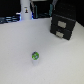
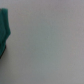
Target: Open the kcup holder, insert the kcup into the holder, and close the kcup holder
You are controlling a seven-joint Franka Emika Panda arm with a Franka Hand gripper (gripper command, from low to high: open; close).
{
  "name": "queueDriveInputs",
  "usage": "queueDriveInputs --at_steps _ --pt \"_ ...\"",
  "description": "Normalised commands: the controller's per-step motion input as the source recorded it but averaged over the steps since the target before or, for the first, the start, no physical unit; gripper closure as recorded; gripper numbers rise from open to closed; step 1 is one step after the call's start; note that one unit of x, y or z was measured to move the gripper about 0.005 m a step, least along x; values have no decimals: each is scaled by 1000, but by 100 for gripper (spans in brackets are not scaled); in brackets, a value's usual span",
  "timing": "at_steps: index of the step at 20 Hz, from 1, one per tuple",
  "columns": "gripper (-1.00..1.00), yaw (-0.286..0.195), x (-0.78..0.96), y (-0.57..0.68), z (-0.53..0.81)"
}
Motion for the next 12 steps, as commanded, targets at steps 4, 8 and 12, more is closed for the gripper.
queueDriveInputs --at_steps 4,8,12 --pt "-100 -149 -268 451 137" --pt "-100 -169 -306 536 78" --pt "-100 -185 -295 621 28"
